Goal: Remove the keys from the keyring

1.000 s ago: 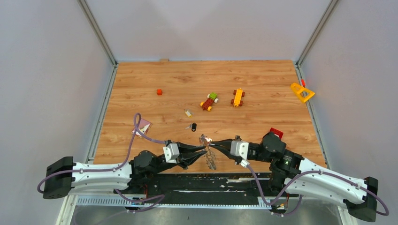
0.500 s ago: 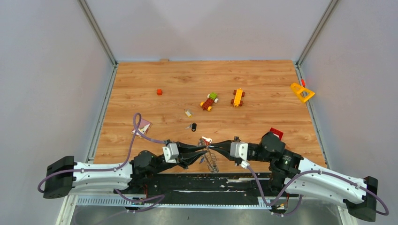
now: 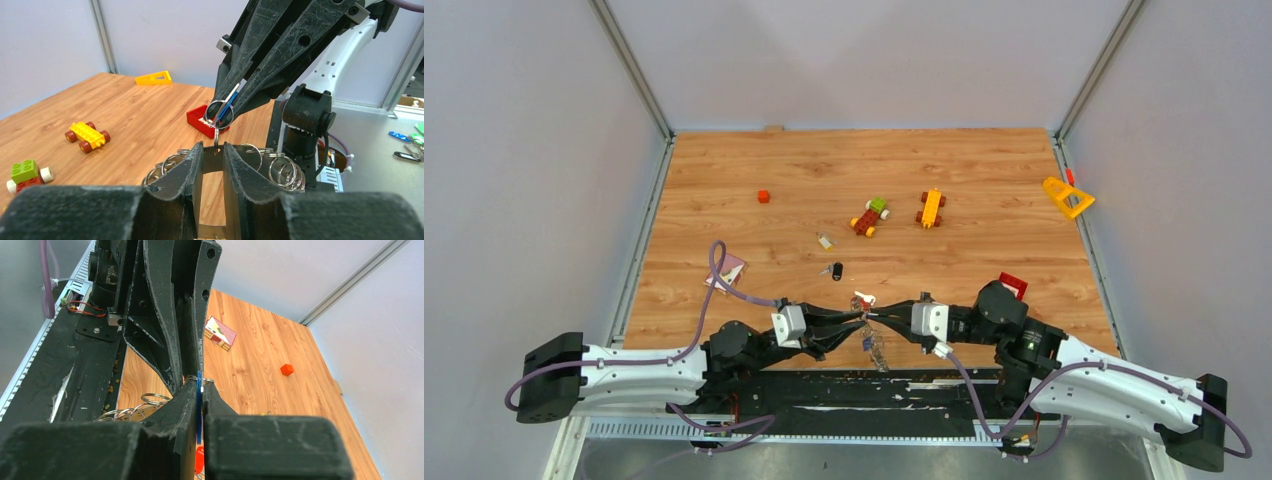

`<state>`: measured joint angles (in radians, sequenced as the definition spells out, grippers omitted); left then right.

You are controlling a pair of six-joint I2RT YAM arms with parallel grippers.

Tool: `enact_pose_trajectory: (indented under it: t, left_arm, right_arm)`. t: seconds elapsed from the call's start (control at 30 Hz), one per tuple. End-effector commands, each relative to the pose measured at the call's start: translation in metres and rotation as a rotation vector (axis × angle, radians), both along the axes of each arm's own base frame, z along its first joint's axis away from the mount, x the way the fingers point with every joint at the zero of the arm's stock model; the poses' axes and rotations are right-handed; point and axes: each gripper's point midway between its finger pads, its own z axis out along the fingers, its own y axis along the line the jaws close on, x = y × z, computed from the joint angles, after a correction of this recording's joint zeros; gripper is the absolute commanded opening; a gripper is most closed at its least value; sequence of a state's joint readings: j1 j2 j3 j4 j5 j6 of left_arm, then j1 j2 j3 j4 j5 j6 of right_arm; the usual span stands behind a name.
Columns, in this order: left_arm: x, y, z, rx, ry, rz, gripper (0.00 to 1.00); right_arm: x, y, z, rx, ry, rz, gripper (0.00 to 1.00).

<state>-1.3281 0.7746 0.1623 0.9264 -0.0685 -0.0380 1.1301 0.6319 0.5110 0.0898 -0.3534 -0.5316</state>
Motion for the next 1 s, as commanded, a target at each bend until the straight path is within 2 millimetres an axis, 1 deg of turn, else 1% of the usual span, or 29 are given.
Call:
enact_pose_trajectory:
  t: [0.0,0.1,0.2,0.27,0.3,0.33,0.43,0.53,0.63,0.77,0.97]
  left_arm:
    - [0.0,0.002,0.021,-0.068,-0.013,0.001,0.27]
    - [0.0,0.001,0.021,-0.069,-0.014,-0.001,0.25]
    - [0.0,0.001,0.021,-0.068,-0.013,0.0,0.19]
    - [0.0,0.002,0.021,-0.066,-0.013,0.0,0.1]
    - [0.0,0.001,0.02,-0.062,-0.012,0.001,0.03]
    - [0.0,0.001,0.019,-0.059,-0.011,0.0,0.0]
    - [0.0,0.0,0.018,-0.038,-0.016,0.0,0.0]
    - [0.003,0.0,0.015,0.02,-0.026,0.018,0.0]
    - [0.01,0.003,0.009,0.115,-0.036,0.061,0.0]
    - [0.023,0.012,0.003,0.245,-0.048,0.135,0.0]
    - [0.034,0.022,-0.007,0.443,-0.076,0.197,0.0]
  right_arm:
    - [-0.006,0.003,0.026,0.09,-0.025,0.033,0.0]
    - [-0.006,0.004,0.024,0.086,-0.019,0.036,0.0]
    - [-0.006,0.004,0.024,0.085,-0.018,0.036,0.0]
    - [-0.007,0.003,0.024,0.086,-0.018,0.036,0.0]
    - [-0.006,0.003,0.024,0.086,-0.019,0.035,0.0]
    - [-0.006,0.003,0.024,0.084,-0.019,0.032,0.0]
    - [-0.005,0.001,0.024,0.079,-0.021,0.024,0.0]
    - [-0.003,-0.002,0.021,0.064,-0.022,0.007,0.0]
    - [0.0,-0.004,0.018,0.045,-0.025,-0.01,0.0]
    - [0.004,-0.005,0.013,0.018,-0.027,-0.032,0.0]
    - [0.01,-0.006,0.006,-0.02,-0.025,-0.067,0.0]
